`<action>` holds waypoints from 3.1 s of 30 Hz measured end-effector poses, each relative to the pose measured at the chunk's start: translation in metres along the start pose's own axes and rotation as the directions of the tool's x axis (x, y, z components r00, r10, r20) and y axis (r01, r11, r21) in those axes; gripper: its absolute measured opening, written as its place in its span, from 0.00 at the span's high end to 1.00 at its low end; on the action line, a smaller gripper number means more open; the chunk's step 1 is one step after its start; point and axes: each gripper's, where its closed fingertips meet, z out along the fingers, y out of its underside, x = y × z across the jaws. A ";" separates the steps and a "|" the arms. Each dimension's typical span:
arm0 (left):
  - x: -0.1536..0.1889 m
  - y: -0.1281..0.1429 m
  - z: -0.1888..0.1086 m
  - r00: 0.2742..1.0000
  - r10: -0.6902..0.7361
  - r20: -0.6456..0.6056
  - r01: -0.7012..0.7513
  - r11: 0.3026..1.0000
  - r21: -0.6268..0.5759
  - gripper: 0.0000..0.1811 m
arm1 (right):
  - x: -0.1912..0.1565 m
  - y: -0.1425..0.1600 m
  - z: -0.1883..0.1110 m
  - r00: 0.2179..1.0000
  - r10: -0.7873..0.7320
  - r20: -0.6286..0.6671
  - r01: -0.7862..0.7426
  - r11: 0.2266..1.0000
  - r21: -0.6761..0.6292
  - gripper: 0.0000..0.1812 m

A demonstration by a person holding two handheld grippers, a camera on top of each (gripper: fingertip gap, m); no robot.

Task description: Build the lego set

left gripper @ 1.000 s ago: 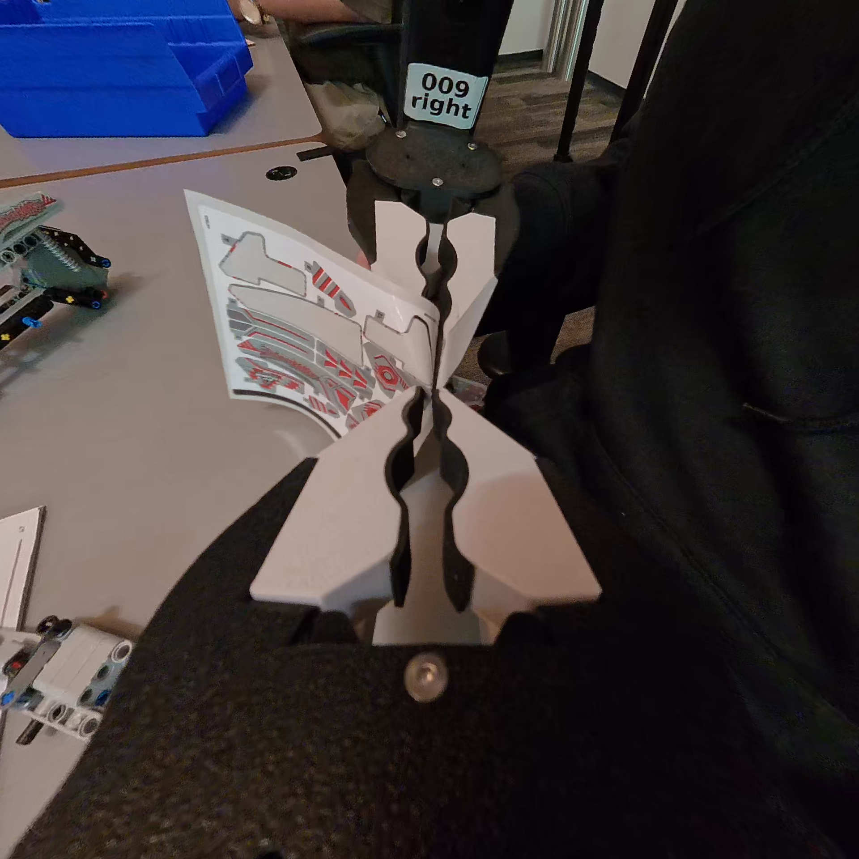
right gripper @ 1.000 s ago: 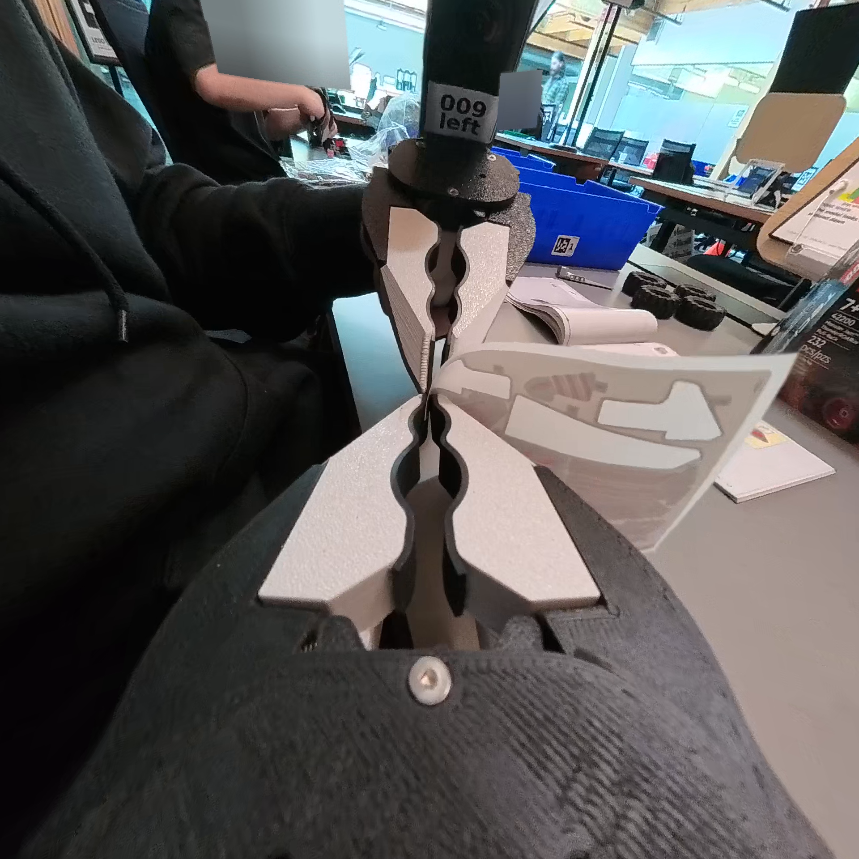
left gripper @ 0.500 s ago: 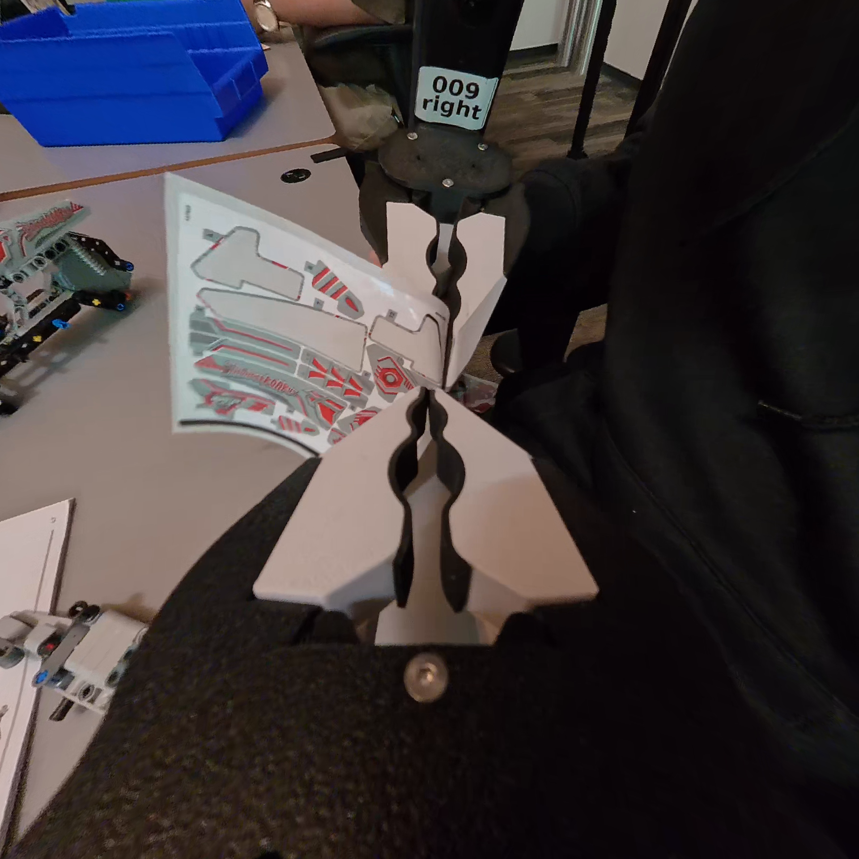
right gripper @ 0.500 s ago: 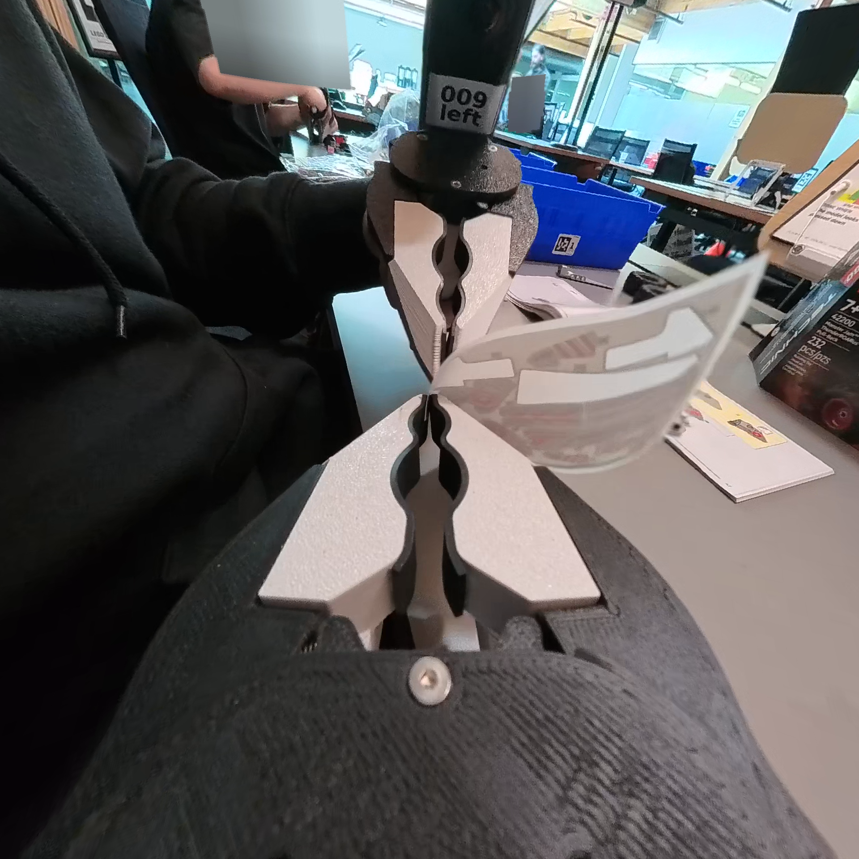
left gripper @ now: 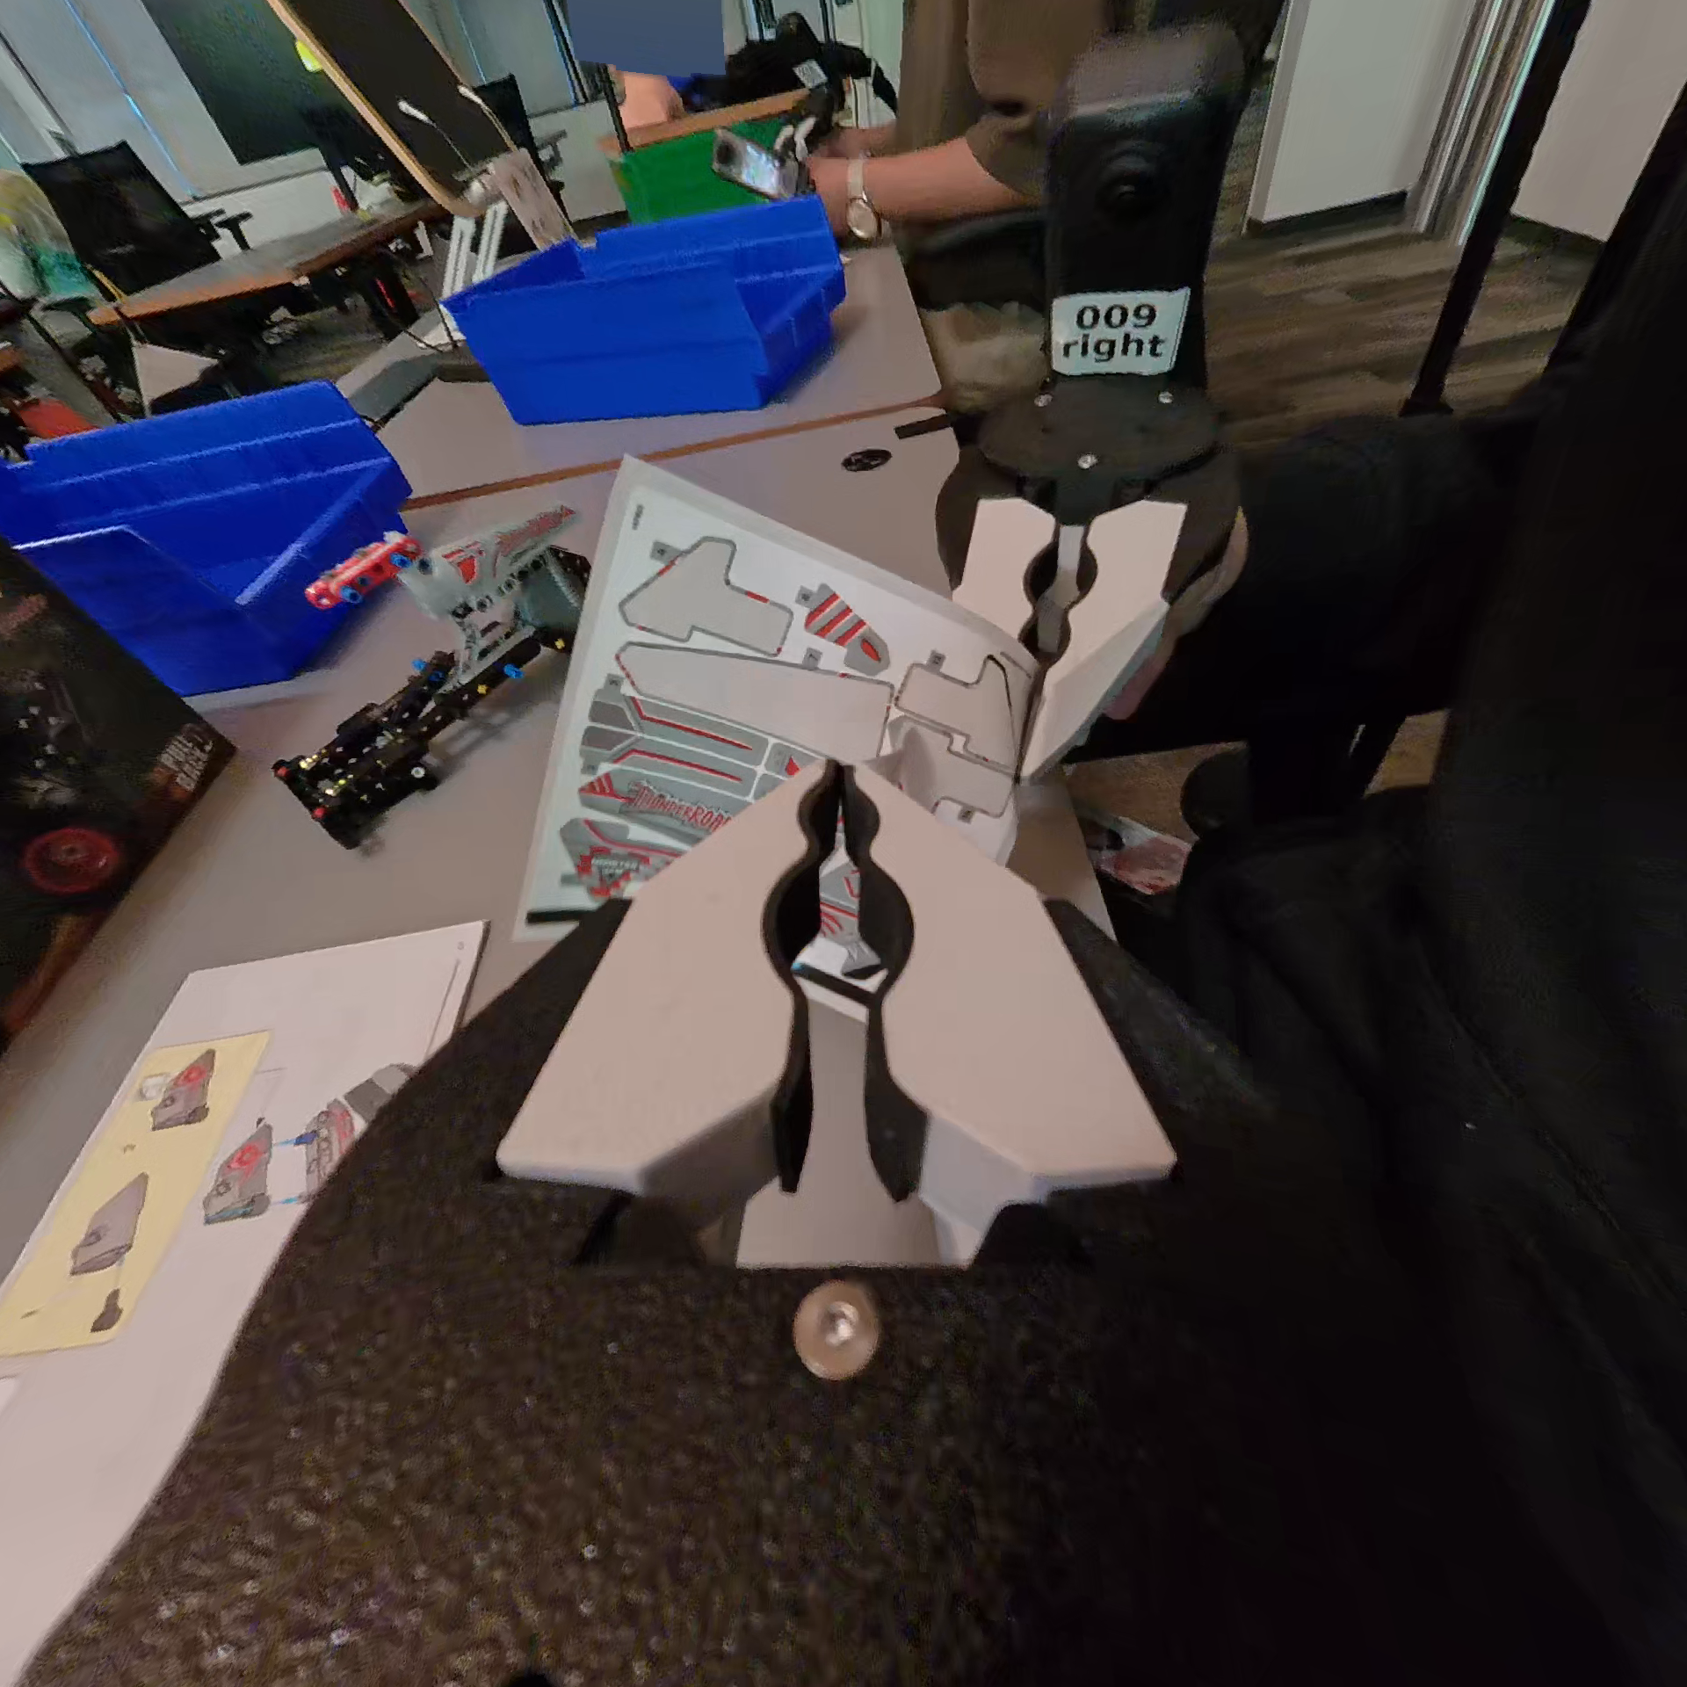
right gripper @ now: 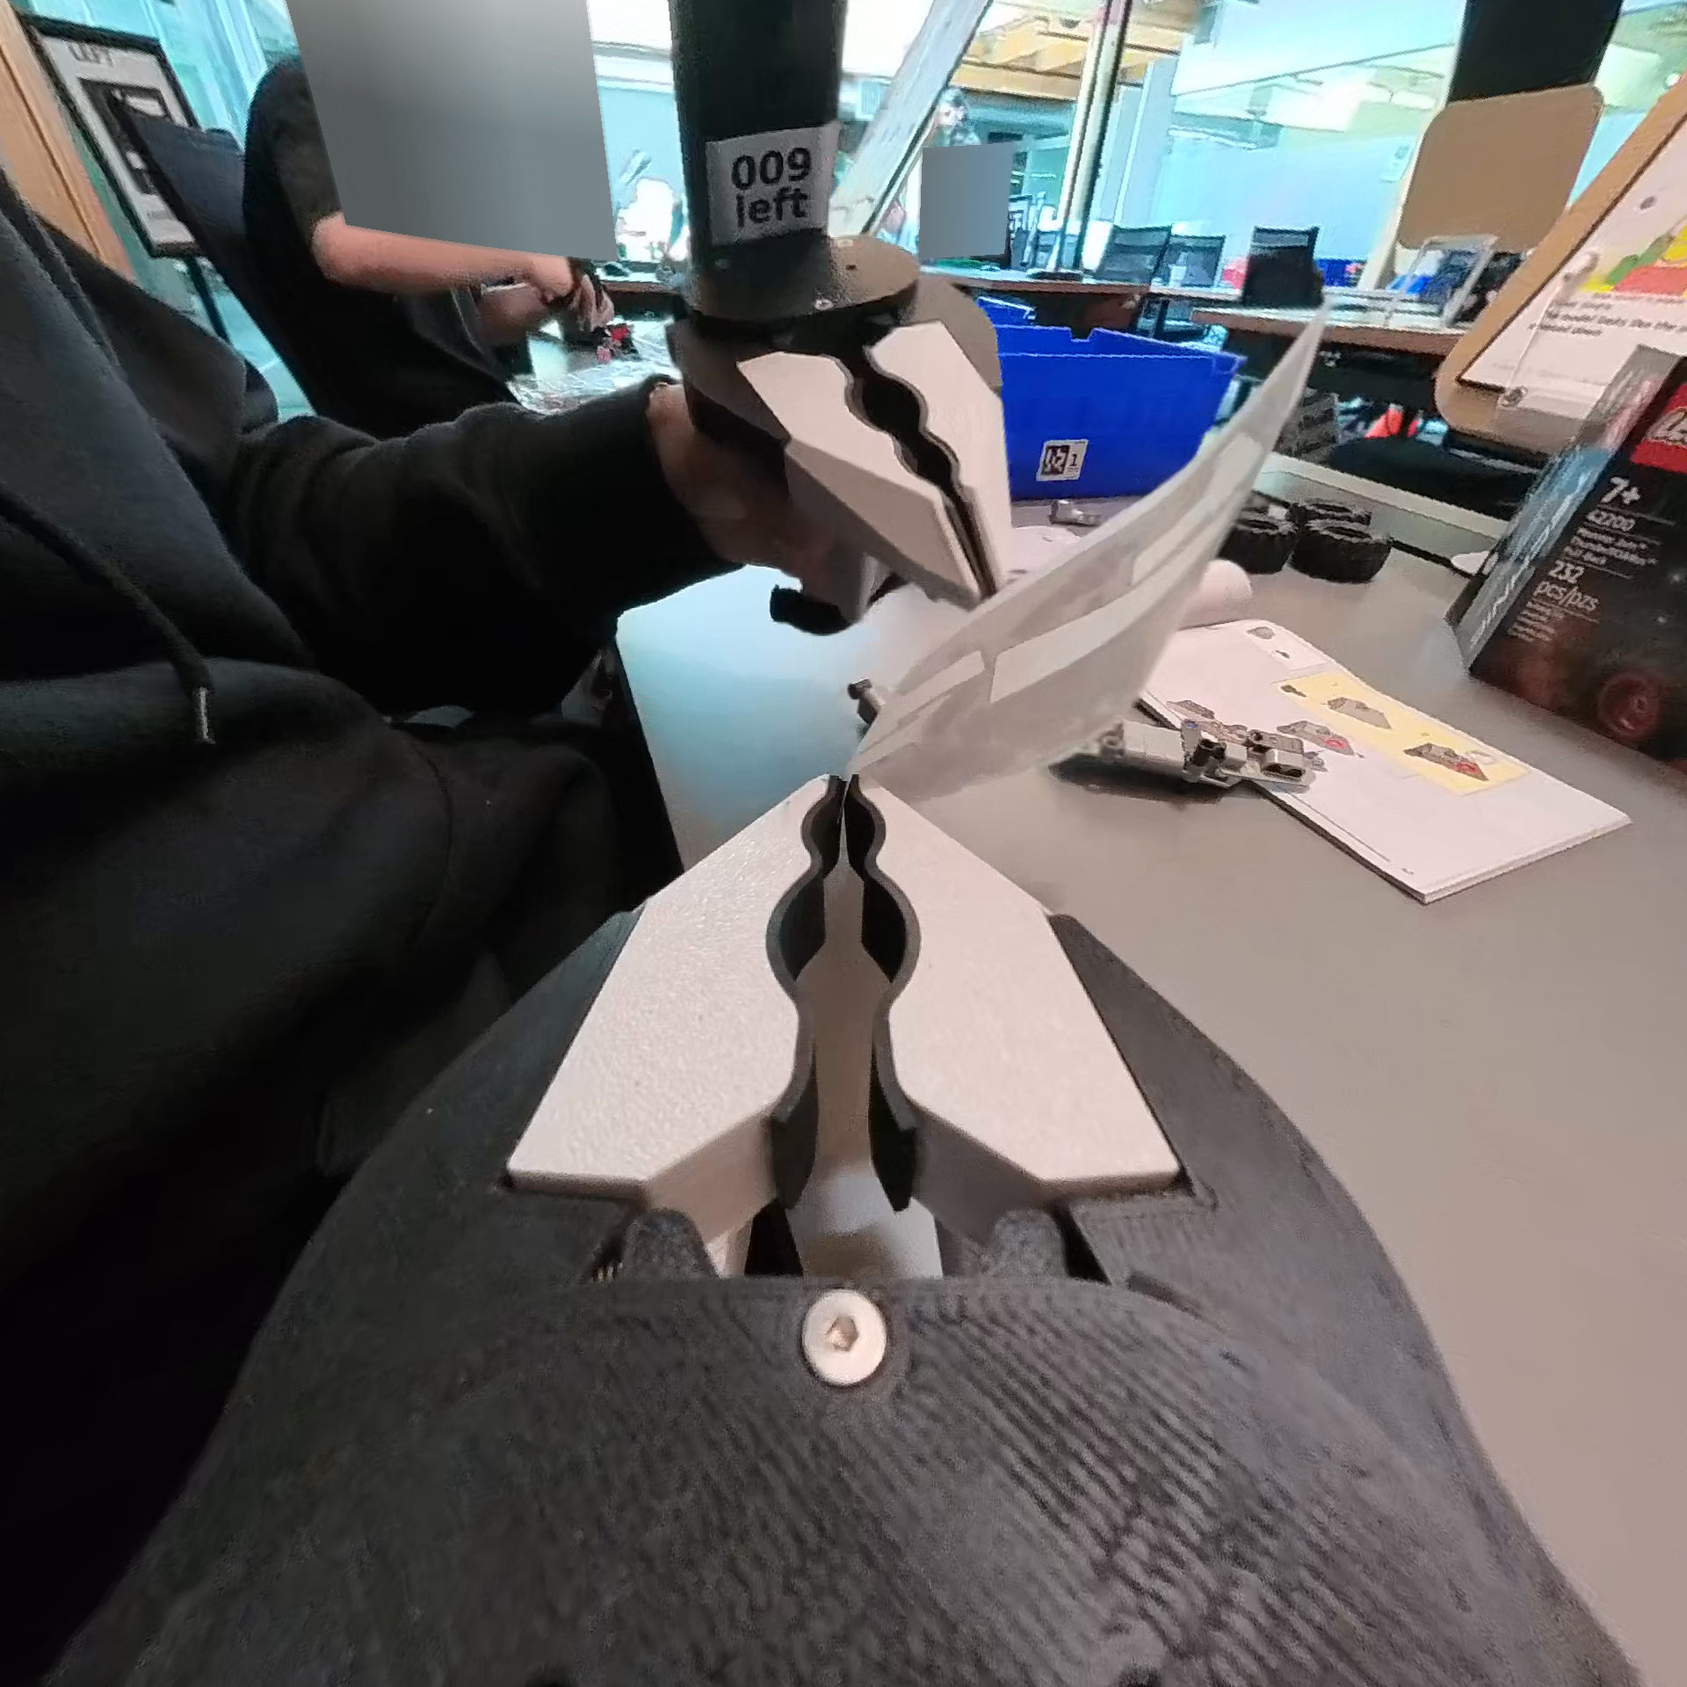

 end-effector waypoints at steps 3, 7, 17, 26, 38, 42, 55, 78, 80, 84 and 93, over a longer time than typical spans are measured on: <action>-0.004 -0.003 -0.002 1.000 0.011 0.020 -0.011 1.000 0.013 1.00 | 0.003 0.000 -0.001 1.000 0.022 -0.005 -0.022 1.000 0.003 1.00; -0.012 -0.010 -0.009 0.997 0.028 0.074 -0.030 0.999 0.035 1.00 | 0.007 0.001 -0.001 0.999 0.049 -0.023 -0.049 0.999 -0.009 1.00; -0.036 -0.014 -0.062 0.973 0.070 0.220 -0.077 0.997 0.027 1.00 | 0.085 -0.066 -0.024 0.890 0.447 -0.089 -0.388 0.846 0.367 1.00; -0.064 -0.006 -0.111 0.946 0.030 0.323 -0.053 0.997 0.063 1.00 | 0.192 -0.114 0.079 0.706 0.708 0.023 -0.610 0.592 0.527 1.00; -0.093 -0.001 -0.189 0.904 -0.078 0.421 -0.014 0.977 0.211 1.00 | 0.255 -0.100 0.254 0.310 0.914 0.263 -0.746 0.063 0.663 1.00; -0.096 0.005 -0.210 0.892 -0.113 0.438 0.004 0.970 0.242 1.00 | 0.263 -0.083 0.293 0.282 0.946 0.158 -0.729 0.105 0.677 1.00; -0.094 0.014 -0.229 0.888 -0.149 0.435 0.022 0.959 0.283 1.00 | 0.230 -0.067 0.273 0.224 0.973 0.058 -0.834 0.160 0.528 0.52; -0.046 0.019 -0.112 -0.096 0.995 0.032 -0.708 -0.046 -0.705 1.00 | 0.070 -0.059 0.118 0.487 0.801 0.349 -0.805 0.566 -0.177 0.81; -0.044 0.020 -0.110 -0.098 0.994 0.038 -0.716 -0.044 -0.696 1.00 | 0.065 -0.053 0.118 0.499 0.795 0.344 -0.790 0.581 -0.197 0.81; -0.038 0.026 -0.103 -0.107 0.994 0.011 -0.741 -0.072 -0.668 1.00 | 0.062 -0.053 0.115 0.487 0.786 0.381 -0.788 0.584 -0.196 0.90; -0.024 0.056 -0.095 -0.029 0.999 -0.029 -0.802 -0.040 -0.597 1.00 | 0.053 -0.016 0.110 0.511 0.803 0.305 -0.743 0.592 -0.312 0.89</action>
